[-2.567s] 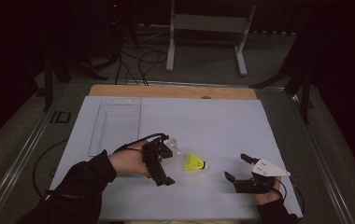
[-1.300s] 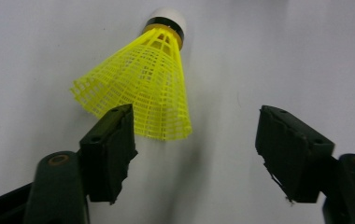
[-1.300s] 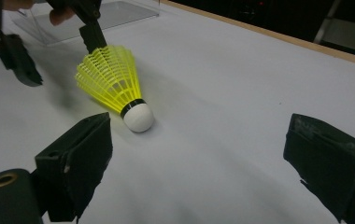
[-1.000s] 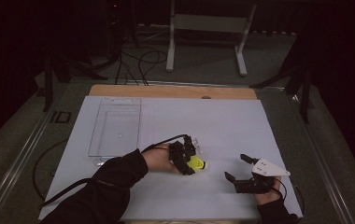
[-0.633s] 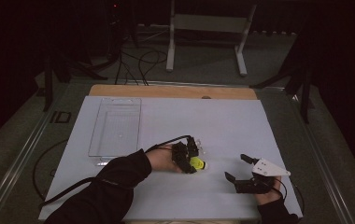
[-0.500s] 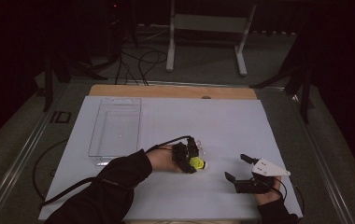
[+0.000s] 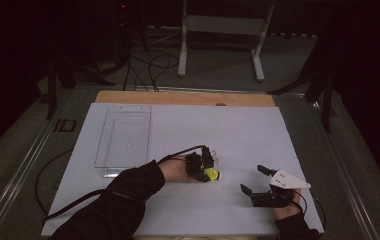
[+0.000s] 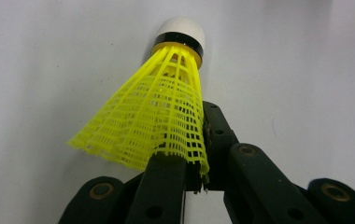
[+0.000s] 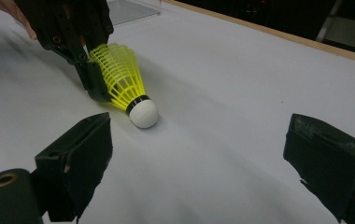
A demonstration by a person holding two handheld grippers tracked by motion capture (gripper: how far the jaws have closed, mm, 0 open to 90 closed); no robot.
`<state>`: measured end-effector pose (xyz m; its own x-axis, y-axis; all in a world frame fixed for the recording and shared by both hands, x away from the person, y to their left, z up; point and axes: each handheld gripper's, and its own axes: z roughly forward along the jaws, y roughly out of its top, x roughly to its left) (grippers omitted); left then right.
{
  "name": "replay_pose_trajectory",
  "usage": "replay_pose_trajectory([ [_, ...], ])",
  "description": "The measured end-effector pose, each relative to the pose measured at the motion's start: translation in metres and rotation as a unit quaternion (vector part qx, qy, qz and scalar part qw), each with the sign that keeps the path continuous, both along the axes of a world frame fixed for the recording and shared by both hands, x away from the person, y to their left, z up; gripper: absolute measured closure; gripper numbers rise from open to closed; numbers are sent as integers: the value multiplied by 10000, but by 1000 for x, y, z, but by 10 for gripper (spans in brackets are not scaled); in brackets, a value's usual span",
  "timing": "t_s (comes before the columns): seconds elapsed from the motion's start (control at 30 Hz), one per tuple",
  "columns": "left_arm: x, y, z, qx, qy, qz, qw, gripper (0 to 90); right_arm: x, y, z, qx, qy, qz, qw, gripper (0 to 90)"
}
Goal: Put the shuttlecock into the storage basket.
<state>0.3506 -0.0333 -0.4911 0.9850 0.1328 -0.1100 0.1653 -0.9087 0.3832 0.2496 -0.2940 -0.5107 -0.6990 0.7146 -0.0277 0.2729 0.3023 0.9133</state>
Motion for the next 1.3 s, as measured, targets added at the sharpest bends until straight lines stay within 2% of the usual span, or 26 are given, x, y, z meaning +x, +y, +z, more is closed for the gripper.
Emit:
replay_pose_trajectory([
  [0.07,-1,-2,1,58,-67,-88,9999,886,0,0,0,-1,1,-2,10000,80],
  [0.23,-4,-7,4,144,-59,-253,9996,889,0,0,0,17,8,-5,10000,80],
  [0.33,-6,-8,8,96,-143,-313,9994,891,0,0,0,4,4,-9,10000,80],
  [0.53,-3,-3,14,-14,-157,-421,9990,892,0,0,0,16,5,-16,10000,80],
  [0.63,-1,1,18,-2,-236,-508,9984,892,0,0,0,5,-13,-17,10000,80],
  [0.93,2,11,35,-103,-180,-486,9986,893,0,0,0,5,-46,-20,10000,80],
  [1.3,1,18,53,-115,-253,-633,9976,893,0,0,0,20,-66,-17,10000,80],
])
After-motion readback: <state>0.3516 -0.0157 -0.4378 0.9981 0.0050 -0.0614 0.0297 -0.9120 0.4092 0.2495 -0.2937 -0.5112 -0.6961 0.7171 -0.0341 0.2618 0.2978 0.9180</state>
